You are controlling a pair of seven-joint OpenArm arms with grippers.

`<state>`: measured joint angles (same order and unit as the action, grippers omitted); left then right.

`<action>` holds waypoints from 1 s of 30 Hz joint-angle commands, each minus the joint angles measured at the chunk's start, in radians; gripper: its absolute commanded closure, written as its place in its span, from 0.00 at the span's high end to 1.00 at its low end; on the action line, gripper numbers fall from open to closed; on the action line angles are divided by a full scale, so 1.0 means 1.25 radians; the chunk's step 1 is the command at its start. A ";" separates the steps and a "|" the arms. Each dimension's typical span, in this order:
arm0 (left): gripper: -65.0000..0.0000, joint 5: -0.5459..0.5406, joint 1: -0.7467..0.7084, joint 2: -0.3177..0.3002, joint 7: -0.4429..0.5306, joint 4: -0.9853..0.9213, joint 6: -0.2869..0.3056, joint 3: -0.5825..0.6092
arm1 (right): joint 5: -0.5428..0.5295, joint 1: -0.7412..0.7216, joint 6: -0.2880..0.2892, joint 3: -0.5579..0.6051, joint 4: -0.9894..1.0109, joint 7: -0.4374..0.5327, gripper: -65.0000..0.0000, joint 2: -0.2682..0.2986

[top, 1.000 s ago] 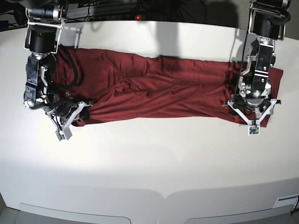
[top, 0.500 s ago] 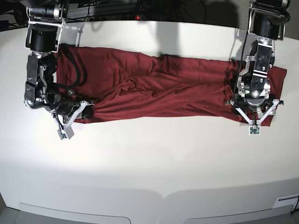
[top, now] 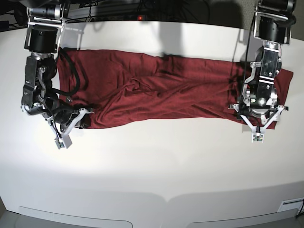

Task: Fold the T-shirt properly
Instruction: 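Regrasp both ends of the red strip with both grippers, then pull the strip ends apart with both grippers to flatten it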

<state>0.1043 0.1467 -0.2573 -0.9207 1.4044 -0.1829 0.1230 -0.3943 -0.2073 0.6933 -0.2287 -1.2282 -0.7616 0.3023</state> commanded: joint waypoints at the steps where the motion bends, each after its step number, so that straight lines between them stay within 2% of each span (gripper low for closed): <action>1: 0.58 0.009 0.017 -0.008 -0.004 0.030 -0.002 -0.005 | -0.008 -0.018 0.004 -0.003 -0.017 0.009 0.09 0.011; 7: 0.58 0.097 0.017 -0.008 -0.067 0.114 0.012 -0.005 | -0.009 -0.018 0.004 -0.003 -0.018 0.003 0.09 0.011; 10: 0.58 0.096 0.017 -0.008 -0.065 0.152 0.012 -0.005 | -0.009 -0.018 0.004 -0.003 -0.018 -0.002 0.09 0.011; 12: 0.58 0.066 0.018 -0.008 -0.052 0.166 0.038 -0.005 | -0.032 -0.018 0.004 -0.003 -0.019 -0.011 0.09 0.011; 14: 0.58 0.039 0.018 -0.008 -0.031 0.168 0.067 -0.005 | -0.078 -0.018 0.004 -0.003 -0.025 -0.051 0.11 0.011; 16: 0.58 0.040 0.018 -0.008 -0.032 0.168 0.066 -0.005 | -0.139 -0.018 0.004 -0.003 -0.047 -0.114 0.20 0.011; 18: 0.58 0.053 0.018 -0.007 -0.037 0.168 0.056 -0.005 | -0.188 -0.018 0.004 -0.003 -0.084 -0.173 0.26 0.011; 21: 0.58 0.065 0.017 -0.007 -0.066 0.170 0.020 -0.005 | -0.218 -0.017 0.004 -0.003 -0.153 -0.210 0.26 0.011; 24: 0.58 0.049 0.013 -0.008 -0.095 0.170 0.021 -0.005 | -0.218 -0.002 0.004 -0.003 -0.197 -0.210 0.26 0.009; 30: 0.58 0.018 -0.027 -0.007 -0.060 0.169 0.040 -0.004 | -0.212 0.067 0.004 0.041 -0.199 -0.162 0.26 -0.008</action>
<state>0.1184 0.0940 -0.2600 -1.0130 1.5970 -0.1284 0.1230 -0.6327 -0.0975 0.6930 -0.1749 -1.4605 -0.9924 0.2852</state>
